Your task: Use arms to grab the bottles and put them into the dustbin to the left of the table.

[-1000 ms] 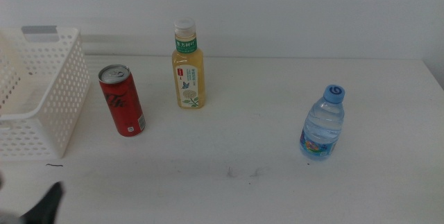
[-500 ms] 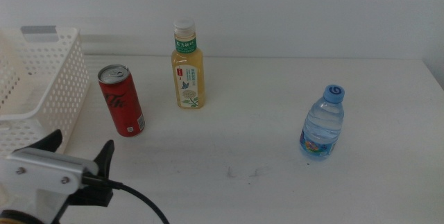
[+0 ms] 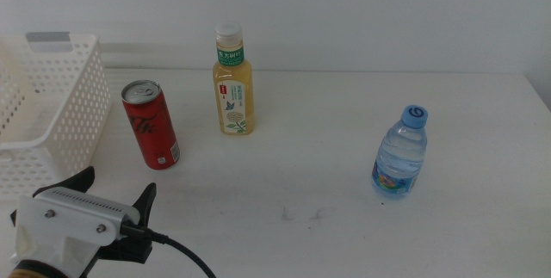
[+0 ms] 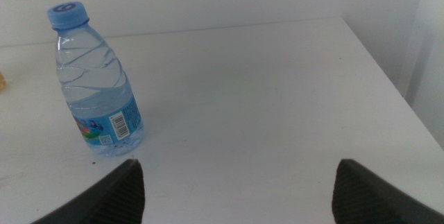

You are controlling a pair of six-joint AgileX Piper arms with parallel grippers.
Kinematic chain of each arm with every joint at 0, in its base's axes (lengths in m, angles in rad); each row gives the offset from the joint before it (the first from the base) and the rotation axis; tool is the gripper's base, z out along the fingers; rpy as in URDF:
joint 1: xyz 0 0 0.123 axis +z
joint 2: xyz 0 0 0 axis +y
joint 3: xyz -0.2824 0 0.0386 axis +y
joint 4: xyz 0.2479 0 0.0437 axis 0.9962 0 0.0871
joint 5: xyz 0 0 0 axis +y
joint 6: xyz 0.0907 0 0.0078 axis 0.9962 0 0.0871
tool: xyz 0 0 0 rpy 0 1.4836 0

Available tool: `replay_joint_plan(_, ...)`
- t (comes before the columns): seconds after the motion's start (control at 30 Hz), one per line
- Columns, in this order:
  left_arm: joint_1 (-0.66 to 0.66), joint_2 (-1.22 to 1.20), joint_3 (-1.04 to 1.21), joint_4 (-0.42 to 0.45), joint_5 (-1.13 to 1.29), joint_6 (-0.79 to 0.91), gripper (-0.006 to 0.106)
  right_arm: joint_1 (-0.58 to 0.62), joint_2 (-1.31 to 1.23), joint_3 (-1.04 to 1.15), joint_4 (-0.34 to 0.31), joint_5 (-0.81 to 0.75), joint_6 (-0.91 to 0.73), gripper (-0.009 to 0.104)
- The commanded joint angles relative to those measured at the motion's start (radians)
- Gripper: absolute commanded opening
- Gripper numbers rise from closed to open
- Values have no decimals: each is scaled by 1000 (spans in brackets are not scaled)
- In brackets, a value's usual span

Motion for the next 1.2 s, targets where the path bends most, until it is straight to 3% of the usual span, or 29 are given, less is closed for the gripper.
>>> replay_joint_plan(0.0,-6,4,-2,8,-18,-15,94,-7,-5,5,-5,-8,-3,90)
replay_joint_plan(0.23,-6,31,-65,-39,1,-101,94,-7,-5,5,-5,-8,-3,90)
replay_joint_plan(0.63,2,323,-290,-157,11,-101,94,-7,-5,5,-5,-8,-3,90)
replay_joint_plan(1.17,157,576,-523,24,53,-121,94,-7,-5,5,-5,-8,-3,90)
